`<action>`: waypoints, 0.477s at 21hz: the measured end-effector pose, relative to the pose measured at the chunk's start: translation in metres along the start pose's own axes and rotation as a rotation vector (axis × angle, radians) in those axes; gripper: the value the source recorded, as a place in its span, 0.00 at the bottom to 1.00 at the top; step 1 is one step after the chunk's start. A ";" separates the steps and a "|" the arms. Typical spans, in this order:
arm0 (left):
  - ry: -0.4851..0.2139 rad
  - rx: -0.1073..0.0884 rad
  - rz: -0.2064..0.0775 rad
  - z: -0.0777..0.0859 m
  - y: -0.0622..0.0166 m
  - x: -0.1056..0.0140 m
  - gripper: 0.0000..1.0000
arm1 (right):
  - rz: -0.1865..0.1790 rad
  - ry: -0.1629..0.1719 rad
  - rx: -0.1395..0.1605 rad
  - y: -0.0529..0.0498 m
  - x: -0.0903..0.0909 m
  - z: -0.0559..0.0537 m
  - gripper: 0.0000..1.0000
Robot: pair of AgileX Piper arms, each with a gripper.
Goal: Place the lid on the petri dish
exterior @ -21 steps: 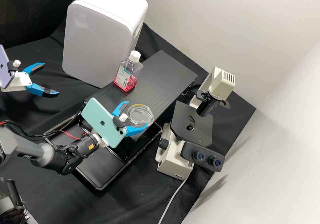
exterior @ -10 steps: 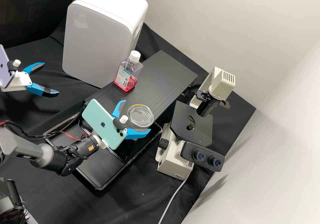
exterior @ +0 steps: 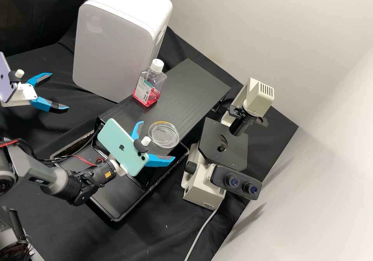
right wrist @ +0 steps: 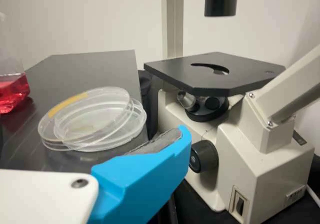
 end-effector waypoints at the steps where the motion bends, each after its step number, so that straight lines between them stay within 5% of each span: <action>1: 0.000 0.000 0.000 0.000 0.0000 0.000 1.00 | -0.003 -0.004 -0.004 -0.001 0.000 0.001 1.00; 10: 0.000 0.000 0.000 0.000 0.0000 0.000 1.00 | 0.009 -0.020 -0.004 0.001 0.004 0.004 1.00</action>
